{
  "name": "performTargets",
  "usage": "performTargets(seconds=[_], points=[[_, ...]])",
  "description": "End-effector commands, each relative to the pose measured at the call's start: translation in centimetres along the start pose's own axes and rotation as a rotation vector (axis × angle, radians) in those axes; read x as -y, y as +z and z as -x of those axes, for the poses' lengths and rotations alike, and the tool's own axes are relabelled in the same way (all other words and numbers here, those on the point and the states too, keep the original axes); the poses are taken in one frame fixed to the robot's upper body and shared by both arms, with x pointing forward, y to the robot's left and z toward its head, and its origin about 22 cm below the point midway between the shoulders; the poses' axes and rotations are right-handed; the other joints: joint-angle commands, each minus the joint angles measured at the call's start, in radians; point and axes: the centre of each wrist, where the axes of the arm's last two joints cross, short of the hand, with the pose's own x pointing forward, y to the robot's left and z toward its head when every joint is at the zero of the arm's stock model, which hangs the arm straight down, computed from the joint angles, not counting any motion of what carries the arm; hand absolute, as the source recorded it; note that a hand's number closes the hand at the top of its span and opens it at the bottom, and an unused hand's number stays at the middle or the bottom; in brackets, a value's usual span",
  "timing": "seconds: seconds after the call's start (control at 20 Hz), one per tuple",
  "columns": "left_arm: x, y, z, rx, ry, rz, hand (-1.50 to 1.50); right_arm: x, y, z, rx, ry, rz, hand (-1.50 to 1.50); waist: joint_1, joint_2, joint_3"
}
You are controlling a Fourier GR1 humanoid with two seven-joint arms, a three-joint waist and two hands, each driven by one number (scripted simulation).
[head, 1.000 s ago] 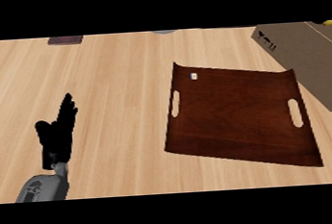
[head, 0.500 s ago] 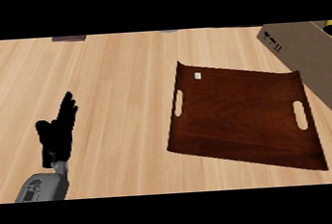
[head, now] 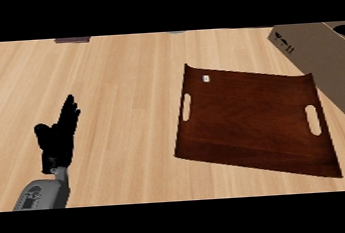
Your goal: Pick the lemon from the tray and place it in the cardboard box
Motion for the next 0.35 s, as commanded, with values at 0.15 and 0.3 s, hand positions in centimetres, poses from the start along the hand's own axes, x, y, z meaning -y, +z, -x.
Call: performTargets(seconds=[0.15, 0.3], points=[[0.6, 0.8, 0.8, -0.016, 0.012, 0.005, 0.0, 1.9, -0.8, 1.8, 0.054, -0.365, 0.054, -1.5, -0.023, -0.01, -0.001], [-0.9, -0.3, 0.7, -0.028, 0.005, -0.035, 0.0, 3.0, -1.1, 3.5, 0.038, -0.421, 0.094, -1.5, -0.034, -0.011, -0.002]])
